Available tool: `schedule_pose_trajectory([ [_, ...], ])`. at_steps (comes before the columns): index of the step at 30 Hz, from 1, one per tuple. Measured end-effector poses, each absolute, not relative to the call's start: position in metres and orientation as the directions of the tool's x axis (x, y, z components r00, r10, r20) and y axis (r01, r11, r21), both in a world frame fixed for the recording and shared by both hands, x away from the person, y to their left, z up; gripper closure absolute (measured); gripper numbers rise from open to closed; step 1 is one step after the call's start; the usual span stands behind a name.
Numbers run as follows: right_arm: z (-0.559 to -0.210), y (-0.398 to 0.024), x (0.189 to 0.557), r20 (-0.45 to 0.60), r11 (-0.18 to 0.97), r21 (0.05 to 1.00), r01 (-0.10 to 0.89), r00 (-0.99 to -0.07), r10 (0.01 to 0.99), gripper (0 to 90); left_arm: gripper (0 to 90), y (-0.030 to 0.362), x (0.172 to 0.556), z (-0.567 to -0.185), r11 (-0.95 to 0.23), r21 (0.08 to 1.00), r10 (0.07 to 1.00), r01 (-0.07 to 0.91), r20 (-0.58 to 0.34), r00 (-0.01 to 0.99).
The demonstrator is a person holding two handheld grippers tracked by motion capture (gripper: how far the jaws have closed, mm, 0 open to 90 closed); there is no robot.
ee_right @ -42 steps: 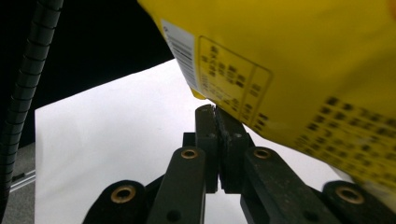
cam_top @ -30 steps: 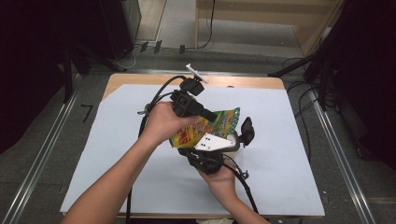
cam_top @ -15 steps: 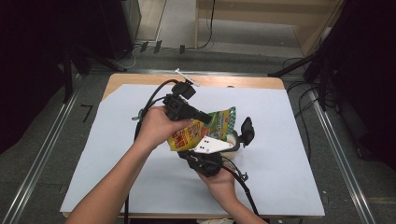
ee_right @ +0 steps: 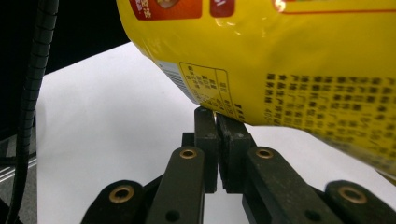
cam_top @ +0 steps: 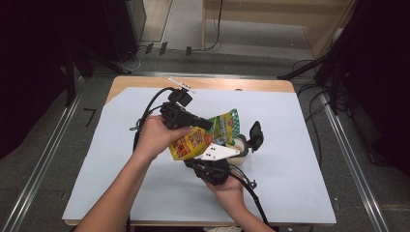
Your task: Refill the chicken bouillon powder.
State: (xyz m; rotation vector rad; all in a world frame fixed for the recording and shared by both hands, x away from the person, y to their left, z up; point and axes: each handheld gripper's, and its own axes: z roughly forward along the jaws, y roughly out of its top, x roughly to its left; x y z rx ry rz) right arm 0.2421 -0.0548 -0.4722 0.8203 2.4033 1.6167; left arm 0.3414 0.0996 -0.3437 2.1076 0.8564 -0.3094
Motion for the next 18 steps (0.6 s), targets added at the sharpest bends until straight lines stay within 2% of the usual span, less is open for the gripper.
schedule_pose_trajectory([
  [18, -0.482, -0.059, 0.243, 0.198, 0.294, 0.874, 0.386, -0.837, 0.510, 88.2, 90.0, 0.119, 0.337, -0.358, -0.395, 0.627, 0.447, 0.671, -0.507, 0.737],
])
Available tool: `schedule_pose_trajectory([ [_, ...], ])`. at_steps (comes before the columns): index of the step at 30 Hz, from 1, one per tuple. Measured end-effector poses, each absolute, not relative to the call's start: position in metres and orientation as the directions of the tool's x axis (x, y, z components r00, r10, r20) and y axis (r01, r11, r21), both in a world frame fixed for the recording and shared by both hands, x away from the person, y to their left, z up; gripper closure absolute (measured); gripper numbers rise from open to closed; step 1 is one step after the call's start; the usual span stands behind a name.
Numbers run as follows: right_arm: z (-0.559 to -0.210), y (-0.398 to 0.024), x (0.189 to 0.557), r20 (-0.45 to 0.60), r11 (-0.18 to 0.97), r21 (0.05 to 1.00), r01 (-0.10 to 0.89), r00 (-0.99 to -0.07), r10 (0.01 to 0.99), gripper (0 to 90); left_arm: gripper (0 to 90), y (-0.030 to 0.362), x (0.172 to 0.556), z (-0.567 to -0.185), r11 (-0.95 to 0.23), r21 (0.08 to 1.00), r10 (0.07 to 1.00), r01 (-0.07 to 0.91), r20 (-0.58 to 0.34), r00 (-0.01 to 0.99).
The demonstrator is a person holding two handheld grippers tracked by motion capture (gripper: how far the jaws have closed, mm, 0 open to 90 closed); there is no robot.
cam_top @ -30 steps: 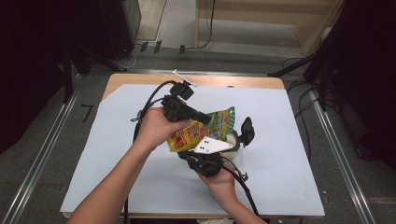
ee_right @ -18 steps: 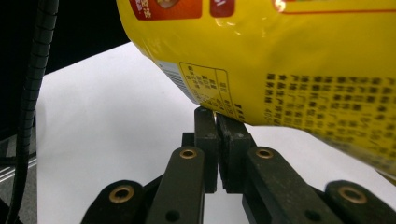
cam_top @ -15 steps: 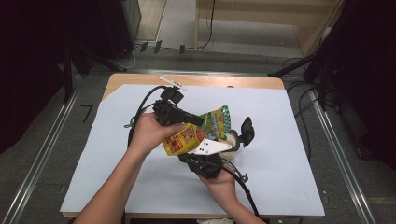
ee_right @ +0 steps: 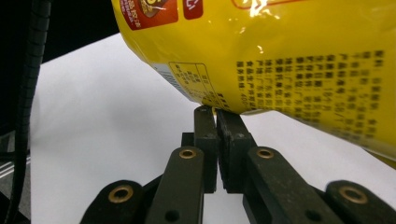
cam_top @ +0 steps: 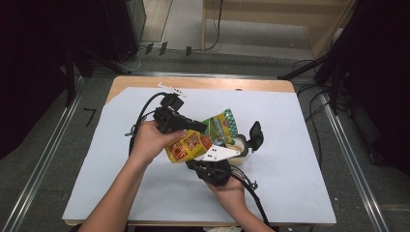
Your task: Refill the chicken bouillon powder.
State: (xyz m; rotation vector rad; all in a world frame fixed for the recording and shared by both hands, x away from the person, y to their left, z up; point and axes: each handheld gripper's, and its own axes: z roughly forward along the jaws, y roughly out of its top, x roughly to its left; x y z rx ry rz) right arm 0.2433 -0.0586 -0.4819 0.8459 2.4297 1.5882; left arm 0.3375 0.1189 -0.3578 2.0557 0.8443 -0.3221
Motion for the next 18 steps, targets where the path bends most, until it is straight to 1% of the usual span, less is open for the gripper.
schedule_pose_trajectory([
  [8, -0.487, -0.061, 0.247, 0.190, 0.317, 0.861, 0.398, -0.829, 0.525, 86.4, 90.0, 0.128, 0.336, -0.364, -0.379, 0.632, 0.458, 0.676, -0.507, 0.730],
  [14, -0.490, -0.064, 0.253, 0.225, 0.326, 0.837, 0.439, -0.821, 0.525, 75.1, 90.0, 0.138, 0.335, -0.364, -0.353, 0.641, 0.473, 0.682, -0.506, 0.721],
  [18, -0.492, -0.063, 0.253, 0.228, 0.337, 0.830, 0.445, -0.821, 0.524, 71.9, 90.0, 0.148, 0.339, -0.363, -0.325, 0.648, 0.487, 0.689, -0.510, 0.709],
])
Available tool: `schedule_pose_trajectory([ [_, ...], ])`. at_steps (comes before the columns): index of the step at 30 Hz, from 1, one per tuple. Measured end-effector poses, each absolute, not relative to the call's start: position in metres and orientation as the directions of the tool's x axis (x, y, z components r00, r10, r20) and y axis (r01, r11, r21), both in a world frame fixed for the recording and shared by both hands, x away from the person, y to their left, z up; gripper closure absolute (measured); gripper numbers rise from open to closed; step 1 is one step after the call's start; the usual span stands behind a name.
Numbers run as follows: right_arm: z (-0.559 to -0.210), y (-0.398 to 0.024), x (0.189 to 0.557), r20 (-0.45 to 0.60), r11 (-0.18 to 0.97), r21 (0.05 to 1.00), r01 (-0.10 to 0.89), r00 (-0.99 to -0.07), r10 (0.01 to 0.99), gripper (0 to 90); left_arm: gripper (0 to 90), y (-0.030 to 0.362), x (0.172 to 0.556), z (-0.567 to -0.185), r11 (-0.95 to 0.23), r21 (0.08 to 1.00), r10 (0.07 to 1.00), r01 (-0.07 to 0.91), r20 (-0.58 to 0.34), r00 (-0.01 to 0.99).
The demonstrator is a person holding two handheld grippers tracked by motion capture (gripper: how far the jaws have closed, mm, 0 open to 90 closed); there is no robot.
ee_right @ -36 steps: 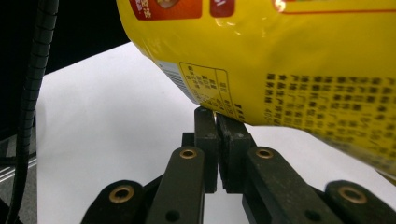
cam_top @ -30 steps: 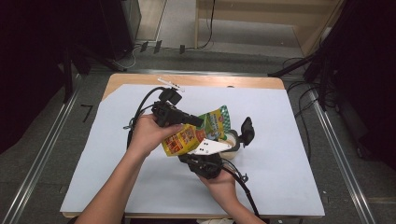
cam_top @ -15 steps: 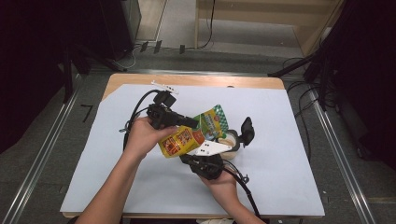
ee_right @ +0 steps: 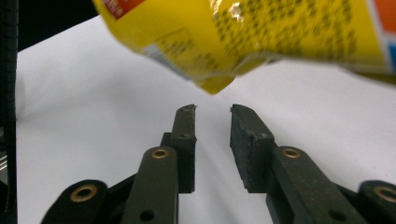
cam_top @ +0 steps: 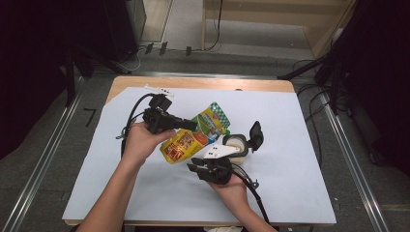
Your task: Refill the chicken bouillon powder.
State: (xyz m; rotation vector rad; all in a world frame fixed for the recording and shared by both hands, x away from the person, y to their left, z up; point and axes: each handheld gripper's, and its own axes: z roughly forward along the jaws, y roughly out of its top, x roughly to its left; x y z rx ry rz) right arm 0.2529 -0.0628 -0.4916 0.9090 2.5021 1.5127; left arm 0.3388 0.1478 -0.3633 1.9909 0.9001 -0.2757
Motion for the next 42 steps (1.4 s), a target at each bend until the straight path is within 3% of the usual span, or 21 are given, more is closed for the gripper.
schedule_pose_trajectory([
  [22, -0.494, -0.069, 0.252, 0.252, 0.336, 0.820, 0.463, -0.820, 0.513, 62.8, 90.0, 0.198, 0.367, -0.372, -0.220, 0.678, 0.624, 0.702, -0.455, 0.635],
  [42, -0.492, -0.079, 0.253, 0.248, 0.324, 0.821, 0.471, -0.804, 0.541, 62.0, 90.0, 0.212, 0.376, -0.390, -0.184, 0.702, 0.640, 0.688, -0.445, 0.626],
])
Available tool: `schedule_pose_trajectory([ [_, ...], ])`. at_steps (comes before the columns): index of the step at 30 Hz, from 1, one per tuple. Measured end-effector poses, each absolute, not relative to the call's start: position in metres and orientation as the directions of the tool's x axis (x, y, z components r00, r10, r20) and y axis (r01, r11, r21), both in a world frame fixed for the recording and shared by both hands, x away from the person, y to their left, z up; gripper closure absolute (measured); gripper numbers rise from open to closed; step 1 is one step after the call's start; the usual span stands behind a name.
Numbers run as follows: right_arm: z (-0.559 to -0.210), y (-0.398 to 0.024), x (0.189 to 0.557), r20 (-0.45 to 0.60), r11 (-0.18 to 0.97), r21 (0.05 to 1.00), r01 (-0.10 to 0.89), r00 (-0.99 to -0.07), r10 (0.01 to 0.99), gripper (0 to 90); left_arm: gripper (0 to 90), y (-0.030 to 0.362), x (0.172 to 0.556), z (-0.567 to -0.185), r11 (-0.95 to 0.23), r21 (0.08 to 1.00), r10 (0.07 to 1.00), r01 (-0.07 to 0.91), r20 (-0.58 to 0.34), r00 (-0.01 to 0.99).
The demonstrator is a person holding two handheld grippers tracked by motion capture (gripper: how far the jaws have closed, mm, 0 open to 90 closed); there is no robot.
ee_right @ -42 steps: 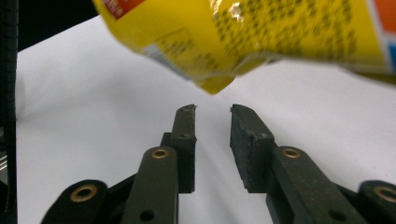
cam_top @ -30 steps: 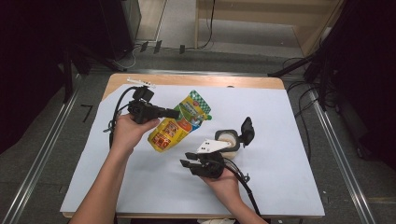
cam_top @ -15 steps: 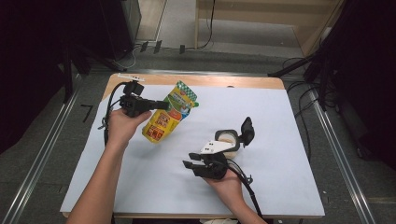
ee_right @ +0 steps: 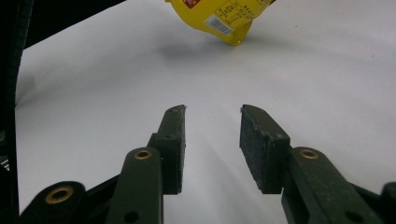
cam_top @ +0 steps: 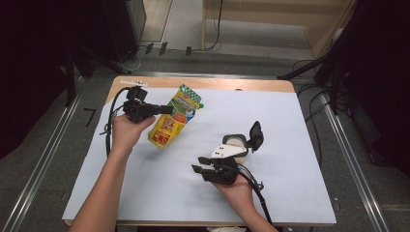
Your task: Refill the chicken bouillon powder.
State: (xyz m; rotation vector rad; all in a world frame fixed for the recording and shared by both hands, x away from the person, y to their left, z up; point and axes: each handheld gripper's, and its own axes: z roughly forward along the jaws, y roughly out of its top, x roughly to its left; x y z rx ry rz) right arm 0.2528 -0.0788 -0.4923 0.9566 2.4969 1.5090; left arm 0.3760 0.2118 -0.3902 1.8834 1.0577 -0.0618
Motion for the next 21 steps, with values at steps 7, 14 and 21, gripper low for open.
schedule_pose_trajectory([
  [7, -0.491, -0.076, 0.254, 0.248, 0.330, 0.820, 0.467, -0.811, 0.530, 62.0, 90.0, 0.219, 0.363, -0.388, -0.204, 0.711, 0.642, 0.673, -0.422, 0.640],
  [14, -0.489, -0.073, 0.256, 0.247, 0.332, 0.822, 0.462, -0.816, 0.522, 61.9, 90.0, 0.230, 0.351, -0.387, -0.215, 0.708, 0.643, 0.672, -0.415, 0.644],
  [21, -0.487, -0.072, 0.257, 0.242, 0.335, 0.825, 0.455, -0.819, 0.520, 61.9, 89.4, 0.238, 0.339, -0.388, -0.229, 0.708, 0.632, 0.669, -0.415, 0.655],
])
